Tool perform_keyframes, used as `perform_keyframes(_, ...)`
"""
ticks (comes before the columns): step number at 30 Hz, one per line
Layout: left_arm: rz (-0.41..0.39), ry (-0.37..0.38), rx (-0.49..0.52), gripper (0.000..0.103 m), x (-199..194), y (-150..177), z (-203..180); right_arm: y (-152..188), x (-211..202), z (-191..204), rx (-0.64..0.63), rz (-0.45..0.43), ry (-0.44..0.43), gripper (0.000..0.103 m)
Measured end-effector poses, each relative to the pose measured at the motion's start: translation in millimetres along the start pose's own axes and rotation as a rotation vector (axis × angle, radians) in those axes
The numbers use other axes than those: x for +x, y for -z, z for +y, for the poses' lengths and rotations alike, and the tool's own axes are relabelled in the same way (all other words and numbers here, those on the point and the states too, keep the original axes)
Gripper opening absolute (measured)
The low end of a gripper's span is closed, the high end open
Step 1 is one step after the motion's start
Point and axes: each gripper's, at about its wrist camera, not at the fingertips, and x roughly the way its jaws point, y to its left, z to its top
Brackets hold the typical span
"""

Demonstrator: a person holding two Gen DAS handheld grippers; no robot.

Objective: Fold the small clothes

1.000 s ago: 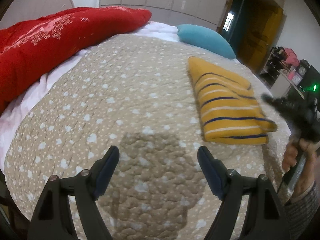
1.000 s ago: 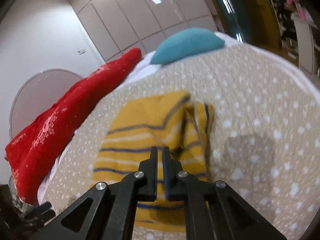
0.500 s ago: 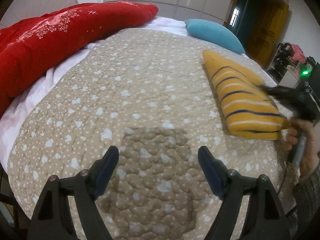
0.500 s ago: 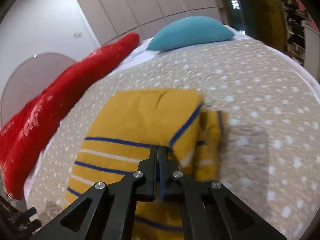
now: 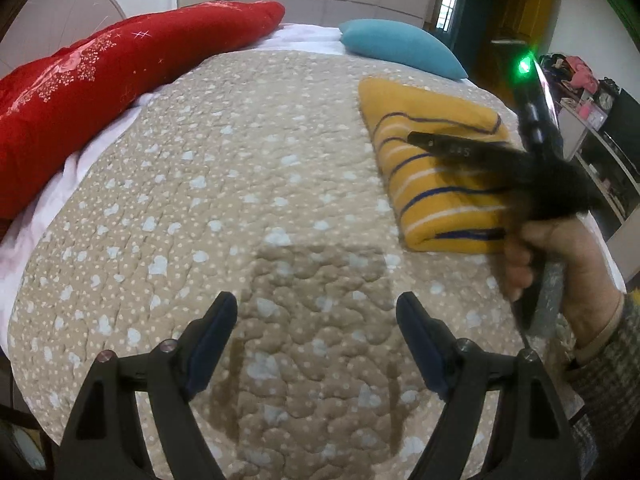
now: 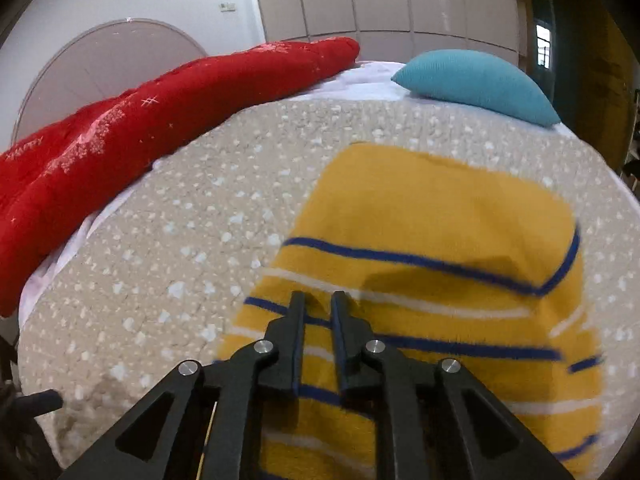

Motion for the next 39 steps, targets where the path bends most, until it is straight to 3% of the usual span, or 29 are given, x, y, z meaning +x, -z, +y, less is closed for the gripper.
perform_keyframes(3,-0.006,0.004,0.010,0.081,1,-4,-2,1,-18,-7,0.039,-0.009,-0.032,0.014)
perform_keyframes(5,-0.015,0.009,0.019,0.081,2,-9,-7,-5,-39,-22,0.080,-0.062,-0.015,0.019)
perform_keyframes(7,-0.025,0.012,0.029,0.081,4,-16,-14,-9,-46,-42,0.095,-0.076,0.046,0.041)
perform_keyframes(8,-0.028,0.011,0.033,0.081,6,-19,-16,-9,-44,-53,0.099,-0.052,0.086,0.042)
perform_keyframes(9,-0.029,0.008,0.038,0.081,7,-22,-20,-7,-39,-65,0.104,-0.021,0.136,0.036)
perform_keyframes(10,-0.028,0.008,0.049,0.081,8,-25,-25,-4,-37,-79,0.109,-0.006,0.169,0.018)
perform_keyframes(11,-0.029,0.008,0.061,0.081,9,-26,-28,-1,-40,-88,0.116,-0.009,0.172,0.014)
perform_keyframes(15,-0.048,-0.027,0.148,0.084,13,-27,-51,19,-86,-99,0.174,-0.093,0.190,0.027)
perform_keyframes(18,-0.037,-0.043,0.191,0.085,22,-26,-65,39,-112,-93,0.148,-0.126,0.152,0.027)
perform_keyframes(21,0.000,-0.058,0.217,0.085,31,-20,-76,63,-114,-89,0.111,-0.104,0.173,0.028)
perform_keyframes(23,0.021,-0.084,0.245,0.085,37,-15,-83,77,-112,-95,0.124,-0.097,0.186,0.036)
perform_keyframes(25,0.039,-0.111,0.272,0.085,41,-10,-89,89,-114,-107,0.198,-0.108,0.159,0.046)
perform_keyframes(28,0.056,-0.133,0.284,0.085,46,-2,-96,95,-119,-121,0.281,-0.131,0.131,0.051)
perform_keyframes(39,0.084,-0.149,0.225,0.094,50,-3,-89,95,-145,-112,0.272,-0.240,0.185,0.052)
